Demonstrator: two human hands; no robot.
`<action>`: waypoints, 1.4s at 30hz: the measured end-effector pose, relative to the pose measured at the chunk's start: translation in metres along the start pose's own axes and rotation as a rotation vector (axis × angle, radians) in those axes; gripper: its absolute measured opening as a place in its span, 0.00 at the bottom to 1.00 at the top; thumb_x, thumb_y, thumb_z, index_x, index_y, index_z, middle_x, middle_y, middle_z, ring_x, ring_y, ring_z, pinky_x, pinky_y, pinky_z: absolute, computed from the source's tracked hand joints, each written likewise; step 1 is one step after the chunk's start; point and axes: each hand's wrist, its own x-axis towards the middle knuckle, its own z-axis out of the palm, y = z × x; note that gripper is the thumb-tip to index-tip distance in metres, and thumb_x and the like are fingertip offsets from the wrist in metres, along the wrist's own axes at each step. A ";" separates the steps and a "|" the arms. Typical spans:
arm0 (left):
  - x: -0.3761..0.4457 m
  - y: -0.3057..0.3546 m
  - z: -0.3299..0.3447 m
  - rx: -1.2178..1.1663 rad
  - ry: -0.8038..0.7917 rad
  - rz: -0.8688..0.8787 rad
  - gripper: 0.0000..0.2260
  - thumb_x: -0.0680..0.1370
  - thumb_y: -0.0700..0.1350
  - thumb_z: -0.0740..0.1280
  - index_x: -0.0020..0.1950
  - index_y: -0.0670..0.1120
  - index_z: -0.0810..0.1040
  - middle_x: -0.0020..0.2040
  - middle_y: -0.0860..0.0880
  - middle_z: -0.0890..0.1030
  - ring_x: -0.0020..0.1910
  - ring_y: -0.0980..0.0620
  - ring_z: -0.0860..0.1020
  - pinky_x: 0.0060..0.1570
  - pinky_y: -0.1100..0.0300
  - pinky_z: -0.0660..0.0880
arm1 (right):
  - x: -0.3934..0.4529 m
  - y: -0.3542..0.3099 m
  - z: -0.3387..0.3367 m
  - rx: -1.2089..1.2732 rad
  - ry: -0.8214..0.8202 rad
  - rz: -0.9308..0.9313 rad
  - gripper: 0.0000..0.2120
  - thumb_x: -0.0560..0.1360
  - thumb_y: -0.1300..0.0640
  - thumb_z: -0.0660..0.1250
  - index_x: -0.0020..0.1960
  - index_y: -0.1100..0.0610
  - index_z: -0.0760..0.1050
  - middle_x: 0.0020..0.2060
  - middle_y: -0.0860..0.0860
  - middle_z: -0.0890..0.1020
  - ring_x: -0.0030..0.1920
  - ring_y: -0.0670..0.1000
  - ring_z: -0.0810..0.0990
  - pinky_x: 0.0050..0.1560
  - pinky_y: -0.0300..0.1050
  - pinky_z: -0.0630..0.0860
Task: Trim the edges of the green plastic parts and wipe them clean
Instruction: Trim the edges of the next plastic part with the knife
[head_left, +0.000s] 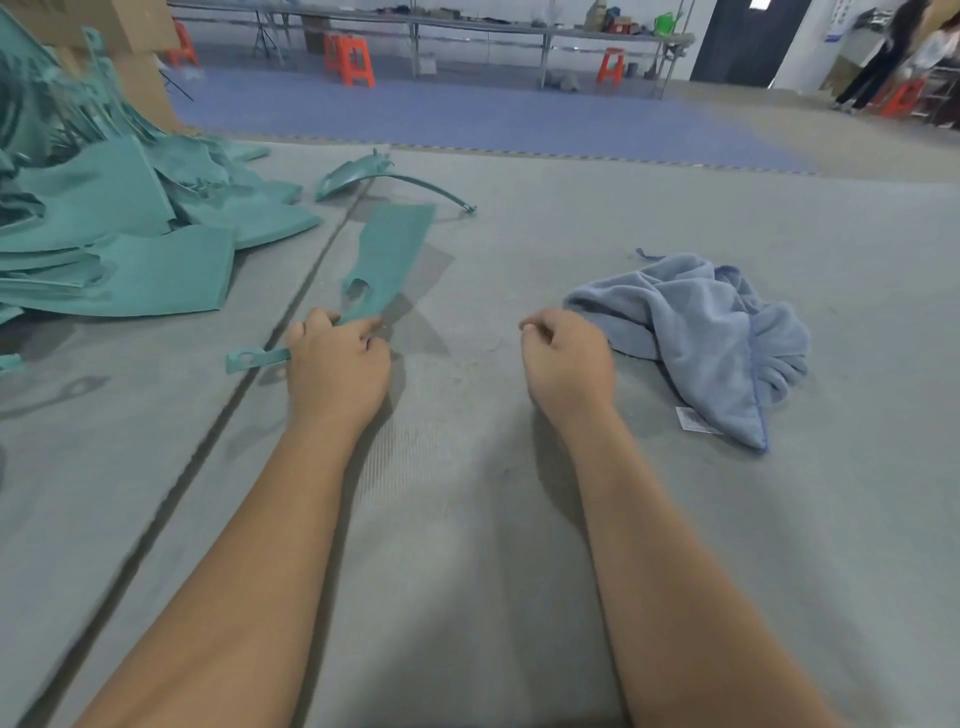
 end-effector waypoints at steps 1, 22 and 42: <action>-0.001 0.002 -0.001 -0.012 0.020 0.011 0.18 0.79 0.45 0.59 0.68 0.50 0.76 0.61 0.43 0.70 0.64 0.43 0.63 0.63 0.48 0.65 | 0.000 0.001 -0.005 -0.037 0.059 -0.028 0.10 0.77 0.58 0.60 0.50 0.56 0.80 0.42 0.51 0.83 0.45 0.54 0.79 0.43 0.47 0.72; -0.019 0.037 0.025 0.143 -0.194 0.276 0.15 0.78 0.46 0.62 0.62 0.43 0.77 0.61 0.41 0.68 0.61 0.43 0.62 0.58 0.48 0.66 | 0.069 0.059 -0.135 -0.099 0.415 0.394 0.06 0.77 0.59 0.59 0.47 0.59 0.73 0.41 0.54 0.75 0.42 0.56 0.74 0.40 0.45 0.66; -0.015 0.035 0.028 0.135 -0.206 0.278 0.14 0.77 0.47 0.61 0.59 0.44 0.77 0.59 0.43 0.69 0.60 0.44 0.62 0.56 0.48 0.67 | 0.070 0.101 -0.178 0.083 0.542 0.790 0.10 0.79 0.55 0.57 0.42 0.57 0.70 0.44 0.54 0.75 0.45 0.57 0.75 0.40 0.46 0.72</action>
